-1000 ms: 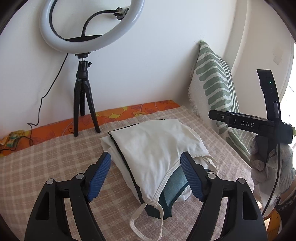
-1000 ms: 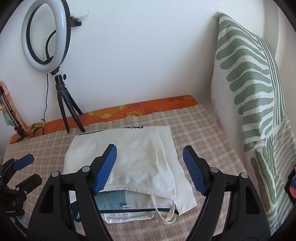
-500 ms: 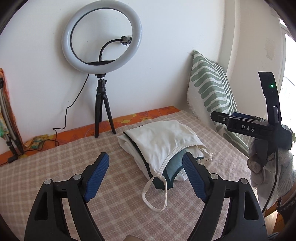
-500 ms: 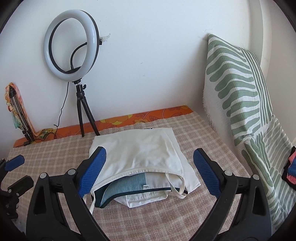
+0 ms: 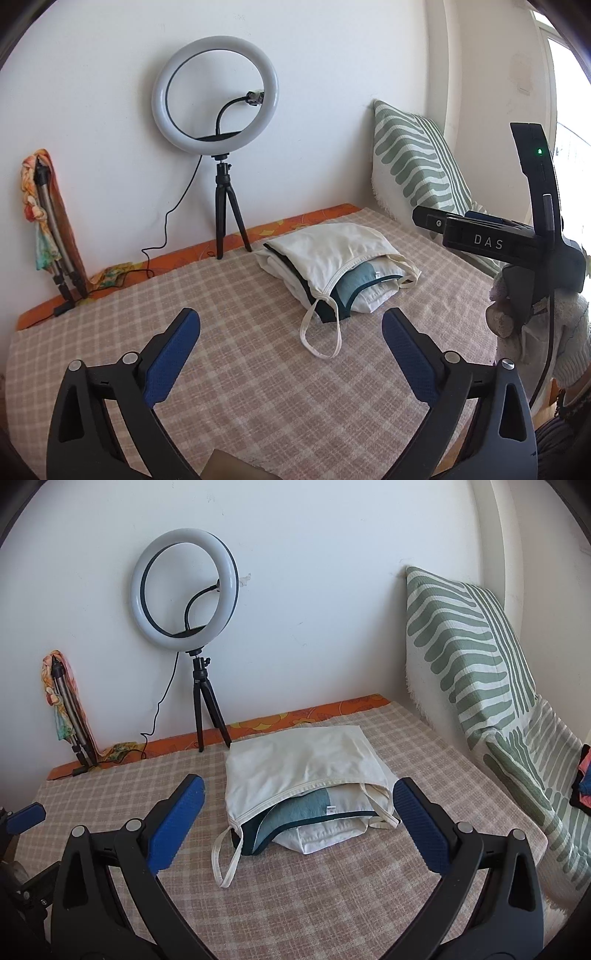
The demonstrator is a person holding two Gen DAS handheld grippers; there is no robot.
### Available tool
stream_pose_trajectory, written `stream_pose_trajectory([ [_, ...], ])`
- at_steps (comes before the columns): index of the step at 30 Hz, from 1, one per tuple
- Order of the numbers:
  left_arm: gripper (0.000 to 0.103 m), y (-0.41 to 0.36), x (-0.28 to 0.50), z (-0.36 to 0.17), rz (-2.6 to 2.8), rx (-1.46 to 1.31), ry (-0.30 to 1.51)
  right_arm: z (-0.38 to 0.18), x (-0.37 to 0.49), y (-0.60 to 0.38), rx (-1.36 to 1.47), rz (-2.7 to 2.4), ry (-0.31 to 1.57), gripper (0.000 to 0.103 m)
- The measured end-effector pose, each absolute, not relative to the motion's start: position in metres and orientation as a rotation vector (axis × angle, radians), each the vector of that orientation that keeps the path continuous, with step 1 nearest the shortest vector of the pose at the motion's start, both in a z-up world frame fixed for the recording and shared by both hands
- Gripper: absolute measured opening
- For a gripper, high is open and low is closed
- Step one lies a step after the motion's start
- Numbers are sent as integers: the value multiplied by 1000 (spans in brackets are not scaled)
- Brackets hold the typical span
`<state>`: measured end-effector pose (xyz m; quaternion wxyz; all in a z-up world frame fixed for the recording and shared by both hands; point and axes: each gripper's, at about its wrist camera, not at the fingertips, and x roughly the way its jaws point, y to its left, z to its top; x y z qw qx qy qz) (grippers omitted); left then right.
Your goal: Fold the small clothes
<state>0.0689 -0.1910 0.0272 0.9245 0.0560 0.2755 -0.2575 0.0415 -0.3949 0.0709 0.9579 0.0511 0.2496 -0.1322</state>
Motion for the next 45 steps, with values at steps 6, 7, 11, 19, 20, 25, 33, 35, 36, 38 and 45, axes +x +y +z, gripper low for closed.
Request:
stream_pose_trajectory([
  [6,103,-184,57,6,-478,167,594,62,26,-381,84,-308,461,103],
  [7,103,-182,56,3,-478,168,601,60,25,-380,89,-310,460,103],
  [11,103,-175,51,-6,-460,155,603,53,22,-378,99,-324,451,103],
  [19,103,-160,42,-11,-435,98,535,44,13,-380,157,-358,415,103],
  [20,103,-159,41,-12,-425,104,531,44,12,-380,156,-361,414,103],
  [25,103,-158,36,-13,-421,128,534,54,1,-378,139,-368,368,103],
  [33,103,-148,31,-4,-392,98,498,66,-7,-376,142,-367,320,103],
  [35,103,-148,31,-3,-383,102,485,66,-6,-375,135,-364,319,103],
  [36,103,-148,31,-3,-382,104,483,67,-5,-374,137,-360,320,103],
  [38,103,-148,31,-3,-381,105,483,67,-5,-372,137,-358,320,103],
  [45,103,-150,29,-3,-379,124,476,67,-6,-369,129,-354,319,103],
])
